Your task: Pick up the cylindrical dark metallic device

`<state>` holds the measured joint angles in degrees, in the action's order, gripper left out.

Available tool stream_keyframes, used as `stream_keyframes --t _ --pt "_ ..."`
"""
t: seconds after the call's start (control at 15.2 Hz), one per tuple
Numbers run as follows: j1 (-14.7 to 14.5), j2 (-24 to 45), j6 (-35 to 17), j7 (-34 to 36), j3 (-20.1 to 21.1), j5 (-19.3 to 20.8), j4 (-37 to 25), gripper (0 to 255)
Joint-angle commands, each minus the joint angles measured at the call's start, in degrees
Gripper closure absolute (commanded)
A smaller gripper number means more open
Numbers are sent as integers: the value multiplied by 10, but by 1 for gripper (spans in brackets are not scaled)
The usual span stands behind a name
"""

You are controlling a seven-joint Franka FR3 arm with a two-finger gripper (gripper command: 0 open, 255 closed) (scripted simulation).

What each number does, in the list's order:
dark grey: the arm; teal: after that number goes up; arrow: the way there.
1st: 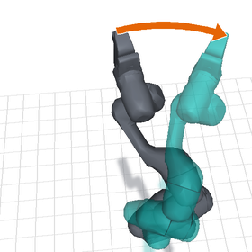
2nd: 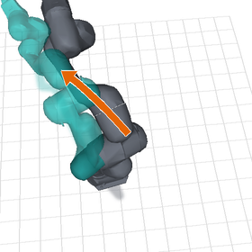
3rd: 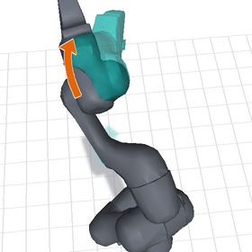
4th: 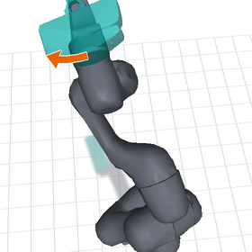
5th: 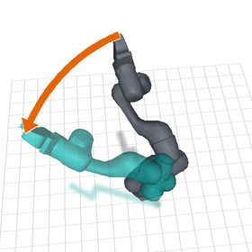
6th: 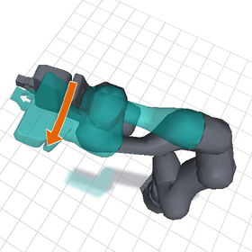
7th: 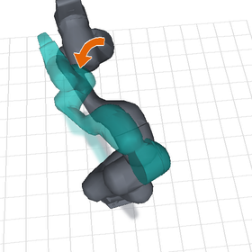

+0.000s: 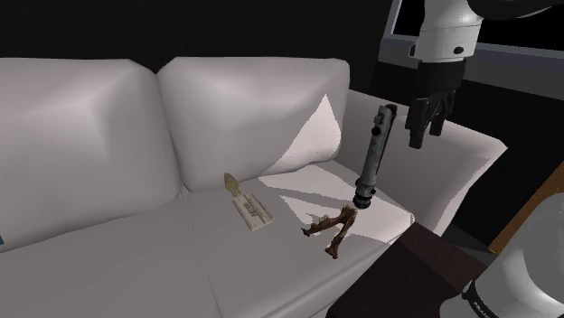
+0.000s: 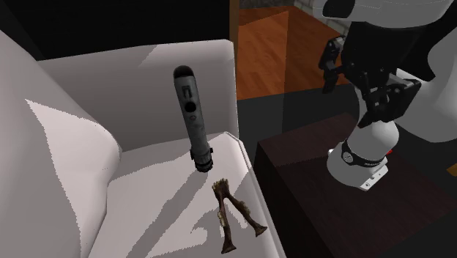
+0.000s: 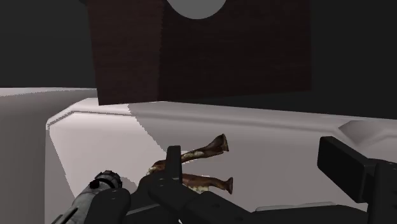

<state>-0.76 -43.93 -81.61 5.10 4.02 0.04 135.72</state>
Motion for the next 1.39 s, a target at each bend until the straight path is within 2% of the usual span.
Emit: stream_keyframes --t 0.0,0.33,0.73,1.06,1.32 --pt "0 0 0 0 0 0 0 0" --pt "0 18 -30 -137 -81 58 -6 0" --pt "-6 79 -76 -298 -175 106 -45 0" --pt "-19 158 -114 -434 -249 119 -104 0" --pt "-35 237 -140 -546 -306 104 -168 0"
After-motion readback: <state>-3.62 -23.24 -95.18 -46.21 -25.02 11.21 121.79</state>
